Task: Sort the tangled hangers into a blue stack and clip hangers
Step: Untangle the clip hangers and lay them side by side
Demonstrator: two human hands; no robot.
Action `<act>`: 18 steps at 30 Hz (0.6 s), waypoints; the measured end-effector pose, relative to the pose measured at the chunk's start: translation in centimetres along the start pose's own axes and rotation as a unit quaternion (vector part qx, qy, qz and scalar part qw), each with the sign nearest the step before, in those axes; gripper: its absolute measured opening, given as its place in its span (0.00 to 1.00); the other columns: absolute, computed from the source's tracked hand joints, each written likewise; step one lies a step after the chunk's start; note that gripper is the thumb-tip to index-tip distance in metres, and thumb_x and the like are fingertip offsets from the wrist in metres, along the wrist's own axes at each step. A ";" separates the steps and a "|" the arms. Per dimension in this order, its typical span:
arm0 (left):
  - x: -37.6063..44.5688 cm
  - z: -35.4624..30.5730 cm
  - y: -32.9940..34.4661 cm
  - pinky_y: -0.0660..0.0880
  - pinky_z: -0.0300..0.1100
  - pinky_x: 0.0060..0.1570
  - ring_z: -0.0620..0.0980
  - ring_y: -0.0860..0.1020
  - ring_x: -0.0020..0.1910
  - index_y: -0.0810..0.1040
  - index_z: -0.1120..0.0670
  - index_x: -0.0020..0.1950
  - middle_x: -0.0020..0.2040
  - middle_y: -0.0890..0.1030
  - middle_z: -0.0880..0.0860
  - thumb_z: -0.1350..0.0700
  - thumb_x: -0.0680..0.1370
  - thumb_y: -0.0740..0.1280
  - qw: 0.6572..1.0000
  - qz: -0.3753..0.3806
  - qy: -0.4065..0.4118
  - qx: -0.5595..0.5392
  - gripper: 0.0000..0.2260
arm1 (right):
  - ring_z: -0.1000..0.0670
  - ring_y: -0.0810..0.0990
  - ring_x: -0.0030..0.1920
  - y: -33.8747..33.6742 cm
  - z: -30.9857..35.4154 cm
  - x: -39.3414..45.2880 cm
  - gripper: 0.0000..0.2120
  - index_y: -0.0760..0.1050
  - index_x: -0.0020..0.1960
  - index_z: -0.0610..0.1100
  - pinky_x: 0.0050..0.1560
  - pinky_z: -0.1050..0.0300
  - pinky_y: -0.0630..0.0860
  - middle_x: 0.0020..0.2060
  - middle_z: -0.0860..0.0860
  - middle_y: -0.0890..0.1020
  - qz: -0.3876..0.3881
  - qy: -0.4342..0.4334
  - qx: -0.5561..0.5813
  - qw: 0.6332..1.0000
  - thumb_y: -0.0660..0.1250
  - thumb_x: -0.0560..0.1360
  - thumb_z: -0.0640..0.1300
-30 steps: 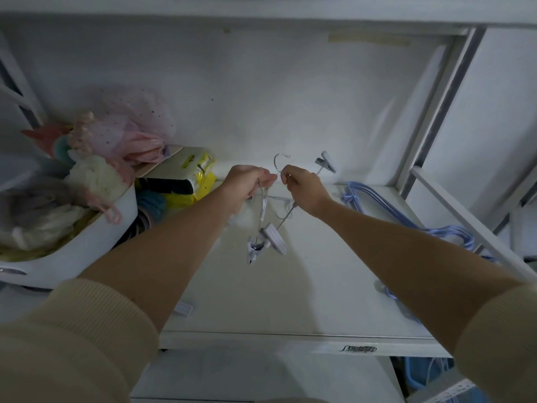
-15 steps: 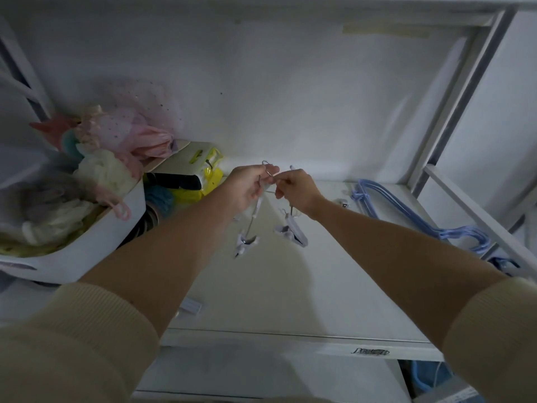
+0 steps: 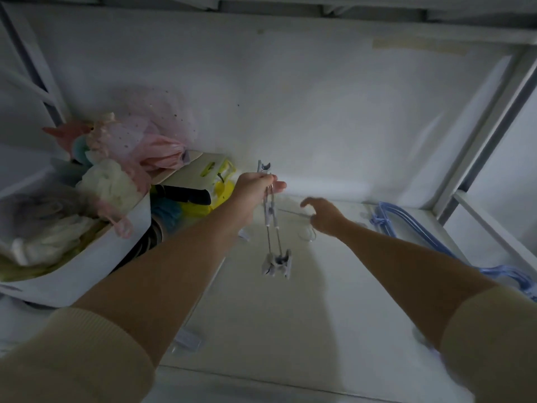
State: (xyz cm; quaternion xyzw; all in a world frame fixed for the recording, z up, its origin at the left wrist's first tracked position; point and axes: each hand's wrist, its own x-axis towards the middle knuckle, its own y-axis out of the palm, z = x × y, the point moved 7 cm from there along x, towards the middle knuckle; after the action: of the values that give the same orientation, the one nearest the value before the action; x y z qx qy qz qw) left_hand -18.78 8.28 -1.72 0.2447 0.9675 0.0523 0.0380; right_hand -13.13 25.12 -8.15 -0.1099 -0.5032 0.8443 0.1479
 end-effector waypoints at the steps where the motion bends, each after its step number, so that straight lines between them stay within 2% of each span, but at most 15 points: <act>1: 0.1 -0.1 -0.2 0.77 0.39 0.52 0.42 0.82 0.27 0.75 0.59 0.39 0.25 0.83 0.48 0.65 0.79 0.59 1.000 -0.001 0.001 0.002 0.10 | 0.41 0.73 0.65 1.0 -1.3 0.5 0.24 0.72 0.66 0.47 0.64 0.52 0.70 0.65 0.42 0.73 0.043 0.009 -0.051 0.998 0.57 0.72 0.32; 4: 0.4 -0.2 -1.1 0.78 0.38 0.48 0.43 0.83 0.27 0.74 0.60 0.39 0.25 0.83 0.50 0.66 0.78 0.59 1.000 -0.003 0.001 -0.004 0.10 | 0.42 0.68 0.69 3.1 -3.6 1.7 0.28 0.69 0.69 0.56 0.69 0.45 0.67 0.68 0.45 0.70 0.108 0.032 -0.115 0.987 0.57 0.72 0.35; 7: 0.6 0.0 -1.9 0.81 0.33 0.36 0.44 0.83 0.28 0.75 0.64 0.42 0.33 0.83 0.57 0.67 0.79 0.59 1.000 -0.015 -0.002 -0.018 0.08 | 0.43 0.67 0.69 4.0 -3.6 2.4 0.26 0.67 0.69 0.58 0.68 0.44 0.65 0.67 0.48 0.68 0.108 0.026 -0.163 0.980 0.57 0.75 0.37; 9: 0.7 0.3 -2.2 0.80 0.31 0.35 0.43 0.83 0.29 0.75 0.67 0.46 0.38 0.81 0.60 0.67 0.79 0.59 1.000 -0.022 -0.004 -0.017 0.06 | 0.44 0.66 0.68 4.0 -3.5 2.8 0.25 0.69 0.67 0.57 0.66 0.43 0.63 0.65 0.48 0.69 0.096 0.023 -0.186 0.978 0.57 0.75 0.37; 12: 0.5 0.5 -2.3 0.79 0.31 0.33 0.43 0.83 0.28 0.74 0.68 0.52 0.40 0.80 0.60 0.67 0.79 0.59 0.999 -0.029 -0.012 -0.016 0.07 | 0.42 0.67 0.67 3.9 -3.3 3.4 0.19 0.70 0.66 0.50 0.65 0.42 0.65 0.63 0.46 0.70 0.083 -0.008 -0.240 0.967 0.55 0.77 0.39; 15: 0.3 0.8 -2.3 0.79 0.30 0.32 0.43 0.83 0.27 0.74 0.68 0.52 0.40 0.80 0.60 0.66 0.79 0.59 0.999 -0.036 -0.020 -0.015 0.07 | 0.40 0.74 0.62 4.2 -2.4 3.0 0.15 0.74 0.61 0.43 0.61 0.47 0.71 0.58 0.43 0.75 0.088 -0.079 -0.260 0.958 0.55 0.77 0.38; 18: 0.1 0.9 -2.2 0.80 0.31 0.36 0.42 0.82 0.27 0.75 0.66 0.50 0.38 0.81 0.57 0.65 0.79 0.59 0.999 -0.043 -0.021 0.013 0.06 | 0.41 0.78 0.57 3.6 -1.3 2.2 0.12 0.78 0.56 0.40 0.57 0.53 0.72 0.55 0.41 0.78 0.067 -0.127 -0.241 0.960 0.58 0.77 0.37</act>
State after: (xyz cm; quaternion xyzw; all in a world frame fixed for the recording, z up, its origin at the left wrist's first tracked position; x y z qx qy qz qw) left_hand -19.80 6.42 -2.90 0.2042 0.9767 0.0328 0.0574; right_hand -15.29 25.34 -12.02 -0.0672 -0.6981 0.7128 -0.0053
